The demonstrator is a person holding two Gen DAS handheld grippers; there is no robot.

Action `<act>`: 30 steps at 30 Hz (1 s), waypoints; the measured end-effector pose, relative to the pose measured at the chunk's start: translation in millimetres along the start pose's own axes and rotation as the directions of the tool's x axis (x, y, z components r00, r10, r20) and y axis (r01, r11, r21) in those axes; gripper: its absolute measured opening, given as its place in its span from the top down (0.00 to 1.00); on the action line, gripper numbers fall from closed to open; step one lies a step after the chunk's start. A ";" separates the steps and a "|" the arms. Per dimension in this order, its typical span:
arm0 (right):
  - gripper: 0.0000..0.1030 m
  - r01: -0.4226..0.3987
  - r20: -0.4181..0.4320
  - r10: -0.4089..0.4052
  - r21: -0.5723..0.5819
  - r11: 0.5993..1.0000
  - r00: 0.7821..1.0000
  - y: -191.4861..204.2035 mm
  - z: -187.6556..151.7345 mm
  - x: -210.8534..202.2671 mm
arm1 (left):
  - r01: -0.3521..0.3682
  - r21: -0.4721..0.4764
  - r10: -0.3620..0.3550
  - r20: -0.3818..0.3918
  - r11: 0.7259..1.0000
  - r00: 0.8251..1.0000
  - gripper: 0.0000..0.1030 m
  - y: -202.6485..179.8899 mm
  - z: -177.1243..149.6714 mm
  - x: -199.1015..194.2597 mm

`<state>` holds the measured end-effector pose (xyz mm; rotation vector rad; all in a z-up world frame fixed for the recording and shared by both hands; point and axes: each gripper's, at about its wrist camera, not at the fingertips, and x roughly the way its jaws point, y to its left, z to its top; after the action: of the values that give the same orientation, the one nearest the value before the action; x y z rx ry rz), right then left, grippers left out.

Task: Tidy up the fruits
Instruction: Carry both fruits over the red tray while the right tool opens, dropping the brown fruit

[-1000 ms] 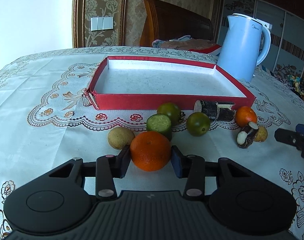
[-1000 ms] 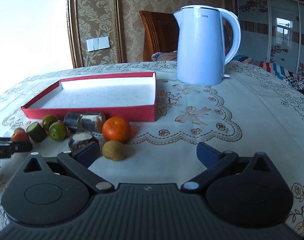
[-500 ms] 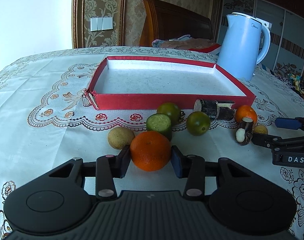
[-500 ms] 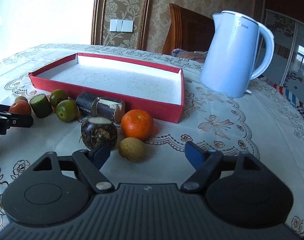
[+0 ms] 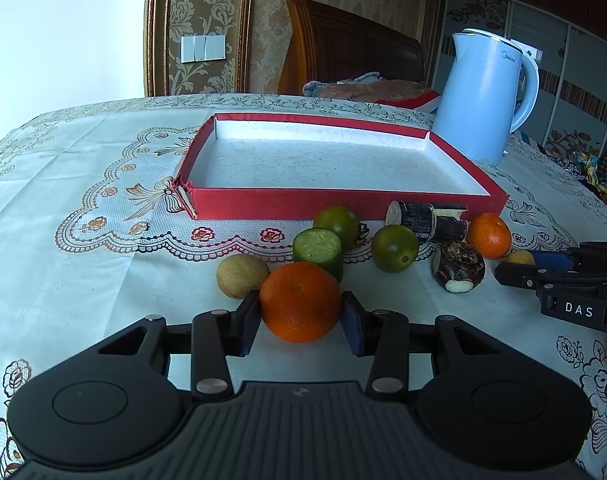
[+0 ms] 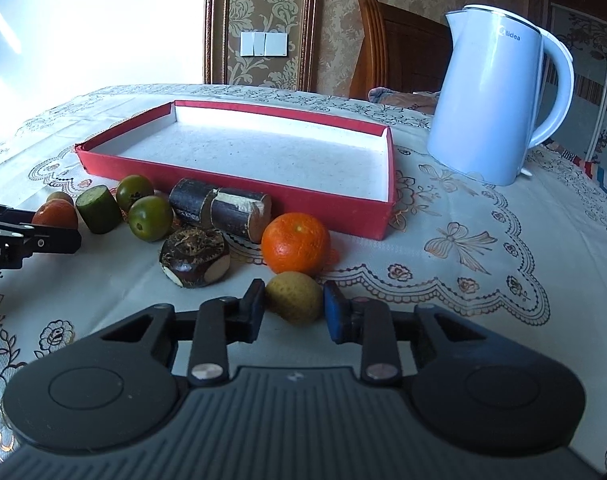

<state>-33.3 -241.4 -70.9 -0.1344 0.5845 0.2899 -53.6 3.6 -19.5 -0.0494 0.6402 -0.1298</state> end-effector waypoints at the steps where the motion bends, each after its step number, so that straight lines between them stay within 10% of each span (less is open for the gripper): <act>1: 0.72 0.005 0.004 -0.005 0.007 1.000 1.000 -1.2 -0.1 -1.2 | 0.001 0.000 -0.001 0.000 1.000 1.000 0.59 0.0 -0.2 -0.2; 18: 0.72 0.048 0.116 -0.060 0.109 0.993 0.991 -7.7 27.6 -14.9 | 0.012 0.030 -0.014 0.067 0.999 0.998 0.59 -23.0 40.9 -12.1; 30: 0.72 0.103 0.081 -0.122 0.204 0.974 0.989 -18.1 94.3 62.7 | -0.052 0.012 0.052 0.059 0.999 0.997 0.59 -33.3 99.9 65.8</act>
<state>71.4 -224.6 -27.3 0.0390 0.5079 0.1253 54.9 -37.8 24.4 -0.0235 0.5818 -0.0821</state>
